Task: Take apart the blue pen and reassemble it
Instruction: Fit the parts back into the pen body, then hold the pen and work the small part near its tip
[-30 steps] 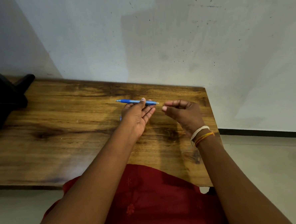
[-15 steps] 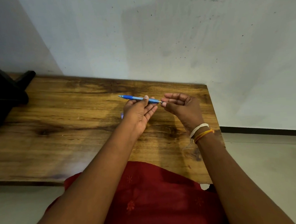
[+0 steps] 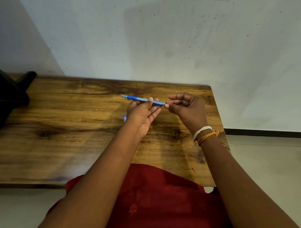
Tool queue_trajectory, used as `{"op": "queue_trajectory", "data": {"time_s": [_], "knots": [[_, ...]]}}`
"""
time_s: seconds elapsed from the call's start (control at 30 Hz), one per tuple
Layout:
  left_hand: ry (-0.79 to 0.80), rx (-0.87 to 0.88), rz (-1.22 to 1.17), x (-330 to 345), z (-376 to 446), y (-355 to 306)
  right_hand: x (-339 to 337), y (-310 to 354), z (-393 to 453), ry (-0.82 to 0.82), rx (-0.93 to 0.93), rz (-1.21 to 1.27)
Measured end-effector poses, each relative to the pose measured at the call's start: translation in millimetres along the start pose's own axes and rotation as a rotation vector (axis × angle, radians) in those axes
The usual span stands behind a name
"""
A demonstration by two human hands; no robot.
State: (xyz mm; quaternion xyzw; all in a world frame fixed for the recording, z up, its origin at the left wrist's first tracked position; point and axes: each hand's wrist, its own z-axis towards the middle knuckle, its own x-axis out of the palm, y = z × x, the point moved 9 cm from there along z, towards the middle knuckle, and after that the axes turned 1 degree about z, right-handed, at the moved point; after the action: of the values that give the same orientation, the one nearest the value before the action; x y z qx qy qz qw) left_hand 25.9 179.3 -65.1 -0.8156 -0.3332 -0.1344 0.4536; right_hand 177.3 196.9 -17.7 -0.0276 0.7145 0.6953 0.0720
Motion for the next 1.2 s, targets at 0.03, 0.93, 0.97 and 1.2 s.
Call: {"op": "queue_trajectory", "data": {"time_s": [0.03,0.93,0.97,1.2], "knots": [[0.003,-0.005,-0.006,1,-1,1,0,0,0,0.003,0.005,0.006],[0.076,-0.026,0.068,15,-12,5,11,-19,-4,0.017,0.235,0.399],[0.081,-0.024,0.095,15,-12,4,9,-20,-4,-0.013,0.257,0.458],[-0.104,0.059,0.203,-16,-3,-24,-5,-28,0,-0.125,0.339,0.699]]}}
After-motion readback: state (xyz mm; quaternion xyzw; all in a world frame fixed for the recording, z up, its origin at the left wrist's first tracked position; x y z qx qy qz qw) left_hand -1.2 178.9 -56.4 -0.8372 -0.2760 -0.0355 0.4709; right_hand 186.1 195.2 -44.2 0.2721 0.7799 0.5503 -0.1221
